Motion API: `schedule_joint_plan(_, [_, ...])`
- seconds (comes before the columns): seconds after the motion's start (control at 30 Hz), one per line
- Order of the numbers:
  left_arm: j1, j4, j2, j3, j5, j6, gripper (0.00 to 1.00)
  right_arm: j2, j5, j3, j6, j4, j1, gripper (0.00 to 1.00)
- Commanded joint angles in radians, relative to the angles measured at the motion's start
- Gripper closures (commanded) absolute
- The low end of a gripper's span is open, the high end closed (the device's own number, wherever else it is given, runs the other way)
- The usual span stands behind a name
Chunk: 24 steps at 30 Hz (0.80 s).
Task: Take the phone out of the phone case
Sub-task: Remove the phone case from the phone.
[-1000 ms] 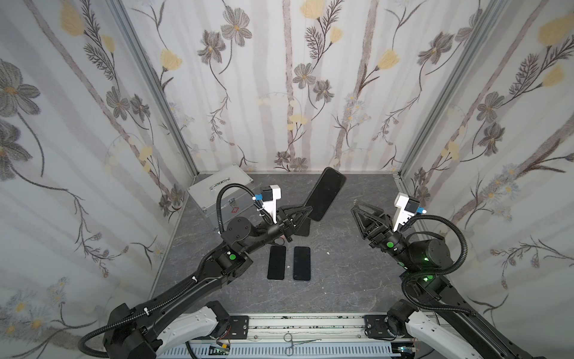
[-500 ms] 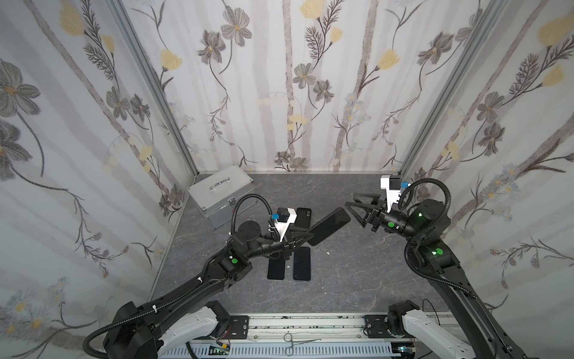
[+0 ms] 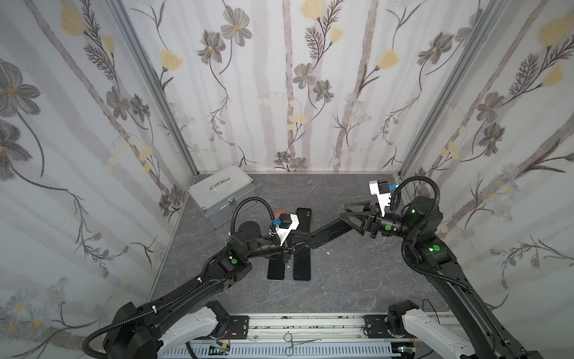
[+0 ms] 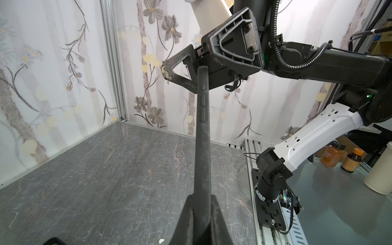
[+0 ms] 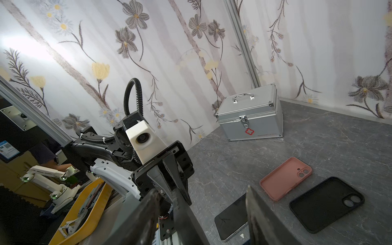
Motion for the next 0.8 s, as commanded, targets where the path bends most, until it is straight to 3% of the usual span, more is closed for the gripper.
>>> schedule_joint_plan(0.0, [0.002,0.058,-0.016,0.001,-0.001,0.021,1.0,0.006,-0.024,0.008,0.02,-0.021,0.0,0.38])
schedule_joint_plan(0.37, [-0.006,0.058,-0.05,-0.016,-0.071,0.07,1.0,0.015,-0.054,-0.038,0.134,0.062,0.0,0.51])
schedule_joint_plan(0.77, [-0.011,0.054,-0.022,0.009,-0.198,0.206,1.0,0.039,-0.062,-0.113,0.323,0.257,0.03,0.51])
